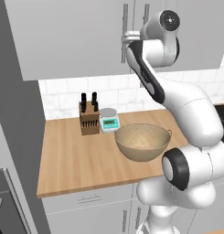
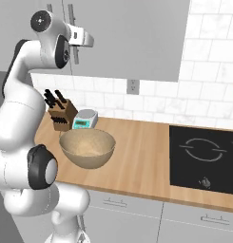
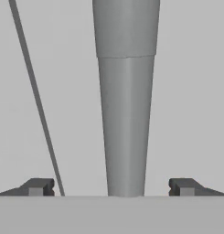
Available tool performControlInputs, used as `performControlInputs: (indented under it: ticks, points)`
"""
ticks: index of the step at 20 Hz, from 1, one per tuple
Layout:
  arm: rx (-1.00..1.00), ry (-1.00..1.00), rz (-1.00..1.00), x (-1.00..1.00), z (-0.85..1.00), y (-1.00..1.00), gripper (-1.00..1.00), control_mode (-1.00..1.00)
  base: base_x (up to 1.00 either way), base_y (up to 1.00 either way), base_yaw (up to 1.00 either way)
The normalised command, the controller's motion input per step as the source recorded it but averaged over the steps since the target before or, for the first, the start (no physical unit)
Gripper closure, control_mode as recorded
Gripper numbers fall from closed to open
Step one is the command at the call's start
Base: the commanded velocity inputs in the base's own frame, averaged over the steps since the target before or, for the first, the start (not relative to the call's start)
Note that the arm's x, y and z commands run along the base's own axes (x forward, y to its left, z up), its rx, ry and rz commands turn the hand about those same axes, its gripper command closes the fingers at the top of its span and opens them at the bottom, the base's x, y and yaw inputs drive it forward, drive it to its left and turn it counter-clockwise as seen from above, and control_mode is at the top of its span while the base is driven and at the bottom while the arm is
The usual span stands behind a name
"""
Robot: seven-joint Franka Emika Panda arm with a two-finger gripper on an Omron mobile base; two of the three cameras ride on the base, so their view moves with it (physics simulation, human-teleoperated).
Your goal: Open the cabinet, pick up the bread from the cabinet and place it in the basket. Then move the basket to the dining counter.
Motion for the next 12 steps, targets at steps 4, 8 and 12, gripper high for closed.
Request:
performControlInputs:
  ticks: [4,8,12]
  points:
    - [0.02,-0.04,0.04,0.29,-0.12,0.00,-1.00,-1.00,0.00,0.00,0.00]
    - [0.00,0.00,0.02,0.20,-0.01,0.00,1.00,-1.00,0.00,0.00,0.00]
    - [0.00,0.00,0.00,0.03,0.00,0.01,1.00,-1.00,0.00,0.00,0.00]
